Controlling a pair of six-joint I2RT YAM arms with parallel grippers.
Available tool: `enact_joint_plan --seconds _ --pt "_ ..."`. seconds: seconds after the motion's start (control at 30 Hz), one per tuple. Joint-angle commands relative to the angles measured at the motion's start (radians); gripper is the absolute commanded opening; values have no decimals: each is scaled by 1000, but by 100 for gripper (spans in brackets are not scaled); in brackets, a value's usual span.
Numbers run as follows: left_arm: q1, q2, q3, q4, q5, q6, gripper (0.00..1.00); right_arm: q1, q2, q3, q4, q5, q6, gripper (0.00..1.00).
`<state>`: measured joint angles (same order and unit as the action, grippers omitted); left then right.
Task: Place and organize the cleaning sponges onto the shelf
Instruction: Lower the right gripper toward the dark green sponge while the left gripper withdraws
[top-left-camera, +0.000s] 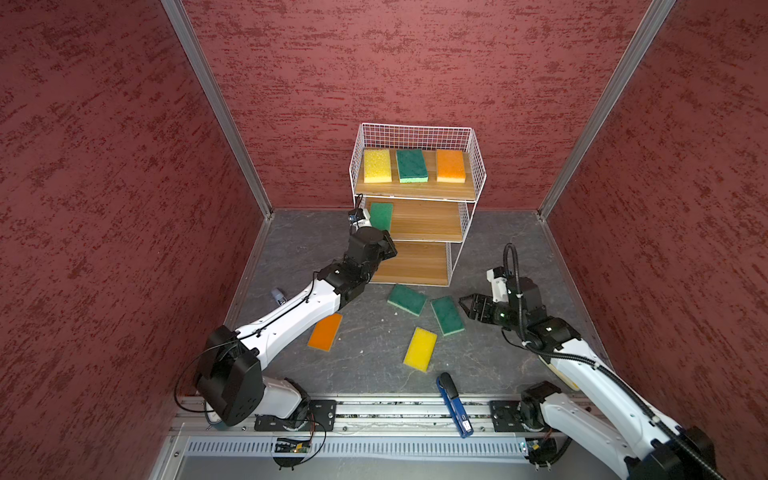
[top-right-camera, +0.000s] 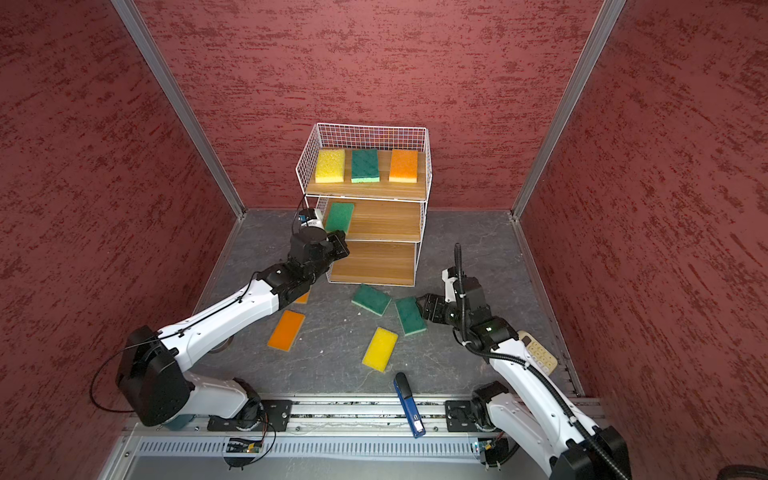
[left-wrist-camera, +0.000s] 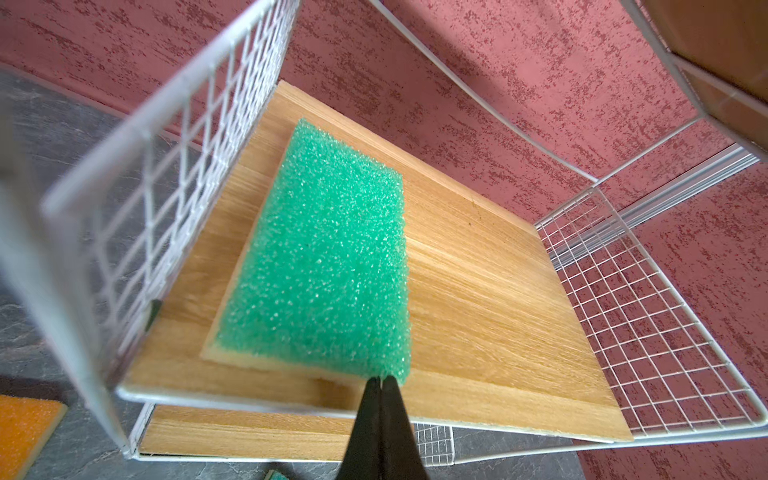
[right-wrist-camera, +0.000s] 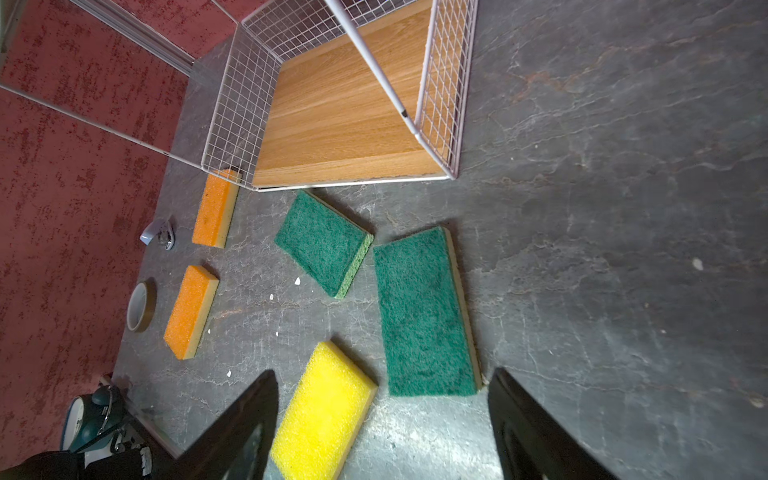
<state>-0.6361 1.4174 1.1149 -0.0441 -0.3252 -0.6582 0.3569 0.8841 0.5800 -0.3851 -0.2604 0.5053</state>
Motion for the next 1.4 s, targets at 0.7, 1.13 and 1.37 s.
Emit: enact_joint_plan --seconds 0.7,1.13,1.37 --pt "-1 53 47 -8 -57 -35 0 -3 -33 -19 8 -1 -18 80" --pt "-86 -122 25 -163 -118 45 21 4 -14 -39 -7 36 2 83" --pt "-155 -206 10 -319 -152 68 42 133 34 -81 -10 168 57 84"
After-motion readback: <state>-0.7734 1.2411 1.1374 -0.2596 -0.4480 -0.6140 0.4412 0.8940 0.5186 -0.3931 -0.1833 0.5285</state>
